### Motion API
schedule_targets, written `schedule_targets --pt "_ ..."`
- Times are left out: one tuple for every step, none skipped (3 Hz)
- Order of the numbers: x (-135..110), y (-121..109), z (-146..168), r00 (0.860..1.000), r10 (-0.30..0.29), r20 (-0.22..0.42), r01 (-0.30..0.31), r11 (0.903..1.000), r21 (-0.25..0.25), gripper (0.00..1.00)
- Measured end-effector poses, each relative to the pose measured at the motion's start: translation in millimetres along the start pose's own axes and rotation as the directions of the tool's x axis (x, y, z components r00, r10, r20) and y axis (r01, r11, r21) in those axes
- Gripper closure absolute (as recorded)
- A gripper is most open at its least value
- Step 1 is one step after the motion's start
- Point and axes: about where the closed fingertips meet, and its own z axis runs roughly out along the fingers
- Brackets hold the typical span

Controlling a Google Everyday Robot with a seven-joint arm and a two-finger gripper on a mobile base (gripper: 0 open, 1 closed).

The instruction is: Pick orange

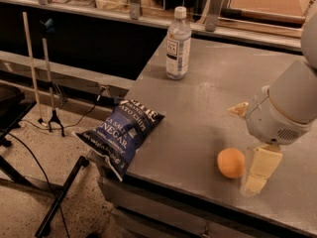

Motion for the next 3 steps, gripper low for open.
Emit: schedule_targets --pt "-2.6 9.7 8.3 1.000 -0.027 0.010 0.027 0.9994 -0.020 0.00" --pt "0.0 13.4 13.5 0.999 -0.033 0.024 0.034 0.9991 -0.025 0.00" --pt "-0.6 14.1 12.6 0.999 -0.035 0.023 0.036 0.9991 -0.022 0.16"
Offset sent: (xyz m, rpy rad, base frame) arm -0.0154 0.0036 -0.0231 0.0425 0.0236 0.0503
